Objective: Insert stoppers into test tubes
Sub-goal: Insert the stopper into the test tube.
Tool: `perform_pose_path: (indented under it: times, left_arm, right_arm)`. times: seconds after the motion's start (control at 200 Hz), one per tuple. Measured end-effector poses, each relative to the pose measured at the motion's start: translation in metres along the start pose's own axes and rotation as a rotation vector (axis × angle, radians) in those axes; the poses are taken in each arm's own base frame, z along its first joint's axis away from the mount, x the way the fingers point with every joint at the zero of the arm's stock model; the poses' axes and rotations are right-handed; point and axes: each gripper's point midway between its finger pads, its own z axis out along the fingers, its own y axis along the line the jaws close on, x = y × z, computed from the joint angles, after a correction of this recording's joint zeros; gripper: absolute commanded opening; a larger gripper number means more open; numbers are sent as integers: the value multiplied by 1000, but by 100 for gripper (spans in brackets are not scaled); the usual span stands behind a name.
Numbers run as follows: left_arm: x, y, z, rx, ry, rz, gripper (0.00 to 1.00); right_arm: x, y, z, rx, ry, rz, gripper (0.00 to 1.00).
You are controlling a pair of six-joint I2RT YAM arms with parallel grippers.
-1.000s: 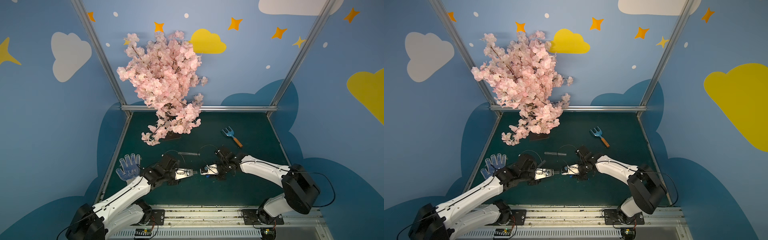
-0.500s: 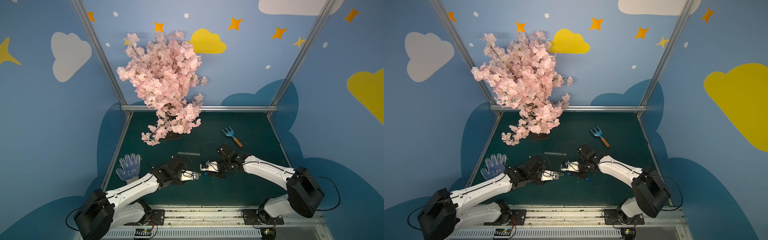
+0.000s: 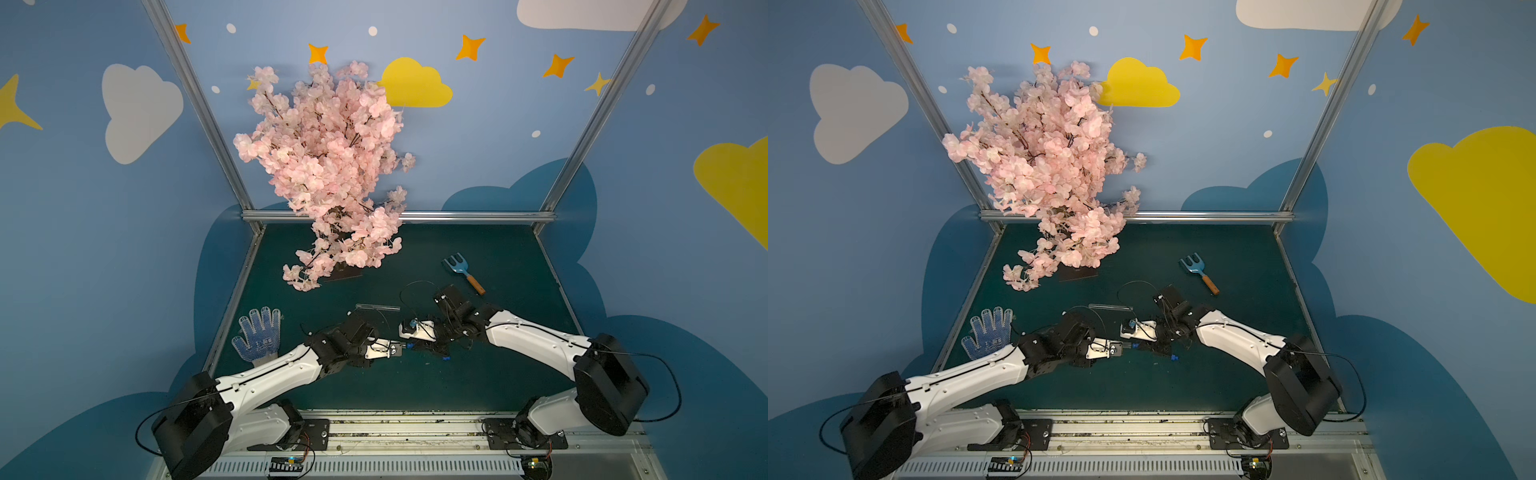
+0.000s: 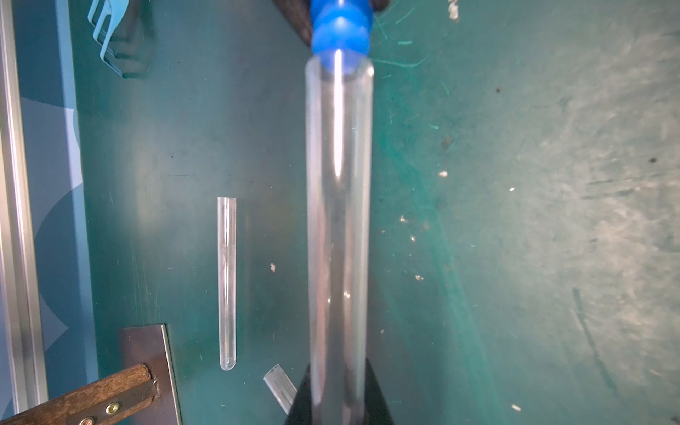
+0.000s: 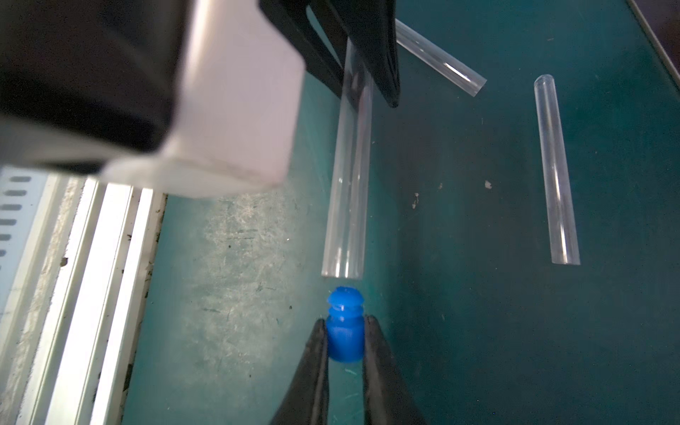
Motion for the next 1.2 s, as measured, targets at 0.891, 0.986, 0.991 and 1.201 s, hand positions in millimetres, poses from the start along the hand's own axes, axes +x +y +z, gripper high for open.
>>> perform_pose_path:
  times: [0.891, 0.986, 0.991, 1.201]
  left_arm:
    - [-6, -3, 6, 1, 30, 11, 2]
    - [-7, -2, 7, -11, 48, 27, 2]
    - [-7, -2, 7, -12, 49, 28, 2]
    - [-8, 2, 5, -49, 75, 56, 2]
  right_arm:
    - [0, 1, 2, -6, 12, 46, 12]
    - [2, 0, 3, -12, 29, 75, 11]
    - [2, 0, 3, -13, 29, 76, 10]
    - [1, 0, 1, -30, 54, 154, 6]
